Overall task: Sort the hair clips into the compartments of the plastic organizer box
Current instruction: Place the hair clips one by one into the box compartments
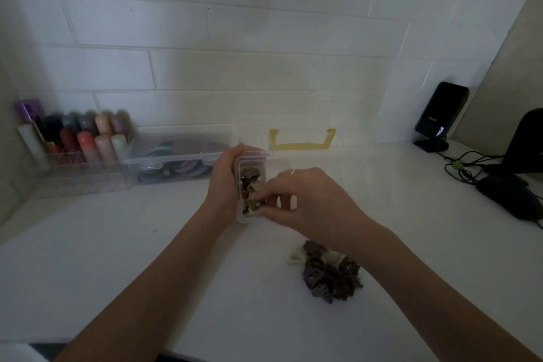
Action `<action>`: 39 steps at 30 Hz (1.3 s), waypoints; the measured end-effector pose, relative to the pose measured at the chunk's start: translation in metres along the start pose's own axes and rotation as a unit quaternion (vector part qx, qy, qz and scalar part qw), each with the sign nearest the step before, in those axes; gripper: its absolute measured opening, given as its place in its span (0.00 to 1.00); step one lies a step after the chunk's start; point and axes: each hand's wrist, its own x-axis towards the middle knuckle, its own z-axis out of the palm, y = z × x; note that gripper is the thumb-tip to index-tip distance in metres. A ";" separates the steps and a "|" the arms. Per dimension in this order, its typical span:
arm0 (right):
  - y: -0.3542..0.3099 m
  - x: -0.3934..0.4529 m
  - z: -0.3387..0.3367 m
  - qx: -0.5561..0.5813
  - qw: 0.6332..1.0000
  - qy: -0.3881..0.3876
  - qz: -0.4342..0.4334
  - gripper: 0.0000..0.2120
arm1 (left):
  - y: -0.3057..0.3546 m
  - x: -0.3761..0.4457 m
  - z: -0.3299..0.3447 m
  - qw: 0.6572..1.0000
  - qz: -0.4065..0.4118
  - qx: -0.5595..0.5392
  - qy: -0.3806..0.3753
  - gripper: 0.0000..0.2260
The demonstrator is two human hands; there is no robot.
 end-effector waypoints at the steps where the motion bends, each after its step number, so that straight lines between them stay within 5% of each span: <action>1: 0.002 0.001 0.002 0.011 0.999 0.042 -0.003 0.08 | -0.001 0.000 -0.001 1.000 -0.002 0.001 -0.003 0.16; 13: 0.020 -0.001 0.036 -0.120 0.988 0.062 -0.074 0.12 | -0.005 0.009 -0.008 0.998 -0.015 0.058 0.024 0.15; 19: 0.016 -0.001 -0.004 0.099 0.994 0.029 0.027 0.05 | -0.002 0.007 -0.009 0.994 -0.027 0.098 0.027 0.20; 21: 0.017 -0.005 -0.022 0.123 0.989 -0.059 0.056 0.03 | -0.003 0.007 -0.008 0.995 -0.033 0.093 0.020 0.18; 23: 0.016 -0.010 -0.027 0.031 0.982 -0.173 0.064 0.06 | -0.003 0.007 -0.008 0.995 -0.037 0.091 0.022 0.18; 27: 0.011 -0.026 -0.013 -0.118 0.960 -0.244 0.073 0.17 | -0.003 0.006 -0.007 0.994 -0.040 0.092 0.034 0.20; 36: 0.012 -0.033 0.001 -0.043 0.981 -0.179 0.060 0.07 | -0.004 0.005 -0.008 0.994 -0.024 0.096 0.042 0.19; 39: 0.016 -0.031 -0.012 0.032 0.993 -0.095 0.063 0.06 | -0.003 0.005 -0.009 0.995 -0.038 0.090 0.032 0.20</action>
